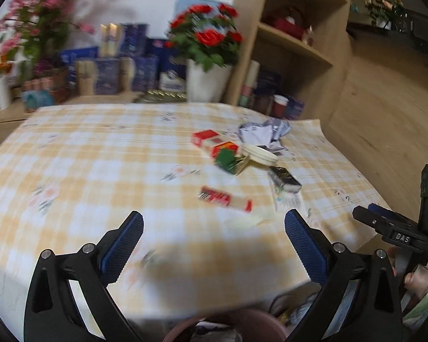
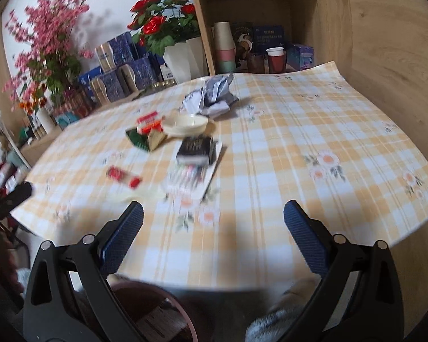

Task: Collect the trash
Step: 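Grasp the green wrapper with the left gripper while the right gripper reaches for the white lid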

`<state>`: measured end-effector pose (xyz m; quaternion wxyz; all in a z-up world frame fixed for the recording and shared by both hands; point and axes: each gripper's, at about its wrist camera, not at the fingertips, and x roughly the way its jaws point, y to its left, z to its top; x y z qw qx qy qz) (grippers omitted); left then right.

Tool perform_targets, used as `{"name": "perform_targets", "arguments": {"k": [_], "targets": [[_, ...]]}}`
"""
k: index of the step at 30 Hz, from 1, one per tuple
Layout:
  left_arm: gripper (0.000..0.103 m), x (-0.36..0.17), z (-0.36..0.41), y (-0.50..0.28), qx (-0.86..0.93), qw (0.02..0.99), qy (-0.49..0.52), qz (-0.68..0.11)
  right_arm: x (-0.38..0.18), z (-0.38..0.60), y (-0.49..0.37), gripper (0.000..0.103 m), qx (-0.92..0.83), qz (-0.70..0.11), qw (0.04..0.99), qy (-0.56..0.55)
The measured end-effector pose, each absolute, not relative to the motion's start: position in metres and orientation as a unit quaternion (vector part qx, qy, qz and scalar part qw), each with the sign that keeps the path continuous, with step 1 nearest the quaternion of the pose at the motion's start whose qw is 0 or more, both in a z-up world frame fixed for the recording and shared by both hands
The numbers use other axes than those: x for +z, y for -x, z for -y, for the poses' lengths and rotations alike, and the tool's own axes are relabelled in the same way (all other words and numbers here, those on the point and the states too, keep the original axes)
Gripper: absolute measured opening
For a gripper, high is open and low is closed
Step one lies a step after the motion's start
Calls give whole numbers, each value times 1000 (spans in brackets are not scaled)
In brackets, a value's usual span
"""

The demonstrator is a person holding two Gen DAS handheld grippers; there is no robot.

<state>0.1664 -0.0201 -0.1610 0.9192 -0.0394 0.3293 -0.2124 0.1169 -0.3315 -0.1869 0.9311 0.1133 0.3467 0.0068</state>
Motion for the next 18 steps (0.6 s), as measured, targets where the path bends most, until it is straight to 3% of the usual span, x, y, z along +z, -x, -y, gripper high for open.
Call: {"name": "perform_targets", "arguments": {"k": [6,9,15,16,17,18], "targets": [[95,-178,63,-256,-231,895,81,-373,-180,353,-162,97,11,-336,931,-139],[80,-192,79,-292,-219,883,115,-399,-182,360,-182,97,21,-338,930,-145],[65,-224,90,-337,-196,862,170,-434,-191,362,-211,97,39,-355,924,-135],[47,-229,89,-342,-196,858,174,-441,-193,362,-217,97,44,-360,922,-135],[22,-233,89,-344,-197,854,177,-448,-195,361,-222,97,48,-363,921,-135],[22,-236,86,-345,-203,850,186,-450,-197,360,-231,97,56,-371,917,-136]]}}
